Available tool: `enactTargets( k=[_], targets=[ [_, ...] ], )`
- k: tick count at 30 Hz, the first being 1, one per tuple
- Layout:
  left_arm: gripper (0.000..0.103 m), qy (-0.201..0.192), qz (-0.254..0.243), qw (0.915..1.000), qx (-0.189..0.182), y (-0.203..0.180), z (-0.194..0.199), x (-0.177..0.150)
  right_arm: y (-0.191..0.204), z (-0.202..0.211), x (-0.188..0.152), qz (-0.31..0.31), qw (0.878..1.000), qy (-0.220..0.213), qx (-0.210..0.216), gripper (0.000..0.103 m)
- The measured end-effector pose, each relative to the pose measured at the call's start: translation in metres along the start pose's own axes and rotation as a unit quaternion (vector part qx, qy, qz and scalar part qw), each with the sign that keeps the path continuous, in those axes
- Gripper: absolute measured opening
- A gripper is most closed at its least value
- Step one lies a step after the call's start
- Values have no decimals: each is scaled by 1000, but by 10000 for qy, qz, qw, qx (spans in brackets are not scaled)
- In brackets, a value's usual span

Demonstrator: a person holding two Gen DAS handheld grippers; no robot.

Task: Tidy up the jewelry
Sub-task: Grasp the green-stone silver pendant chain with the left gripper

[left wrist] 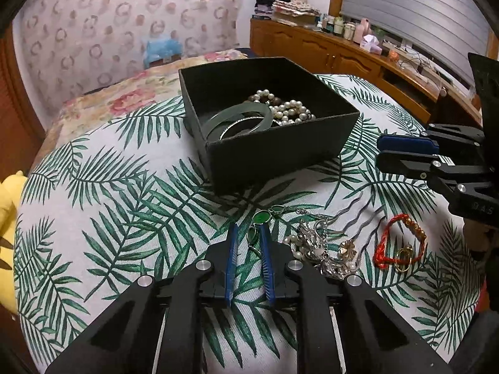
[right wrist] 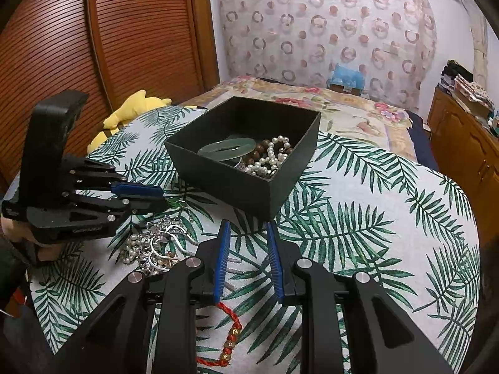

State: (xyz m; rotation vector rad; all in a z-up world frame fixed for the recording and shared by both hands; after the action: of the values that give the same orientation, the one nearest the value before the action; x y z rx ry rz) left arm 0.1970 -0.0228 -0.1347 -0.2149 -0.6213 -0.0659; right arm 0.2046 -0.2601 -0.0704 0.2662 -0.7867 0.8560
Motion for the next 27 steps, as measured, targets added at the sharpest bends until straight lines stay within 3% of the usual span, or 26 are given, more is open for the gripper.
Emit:
enactTargets(
  k=[7, 8, 11, 27],
  targets=[
    [13, -37, -203, 9997, 94, -7, -4, 3, -2, 3, -3, -30, 10000, -13, -11, 26],
    [5, -48, -207, 9997, 76, -8, -6, 3, -2, 4, -4, -43, 10000, -13, -15, 26],
    [4, -110, -76, 9999, 20, -10, -7, 7, -1, 8, -9, -72, 10000, -6, -41, 26],
    [4, -1308, -10, 9904, -435, -46, 92, 24, 6, 31, -35, -171, 9996, 22, -215, 26]
  ],
)
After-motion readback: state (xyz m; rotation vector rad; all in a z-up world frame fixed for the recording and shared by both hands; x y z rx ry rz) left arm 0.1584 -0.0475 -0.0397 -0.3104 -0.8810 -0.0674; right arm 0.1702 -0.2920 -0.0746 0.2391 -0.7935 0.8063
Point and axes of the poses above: each gripper's, at about its wrist camera, not at the fingertips, and z roughly against the way its jaws point, y to its left, x to its top, the point moved 6 cm from there along -z, roughly the way its jaws point, and after that the axes turned 15 degrees about z, right-handed, at the moved point
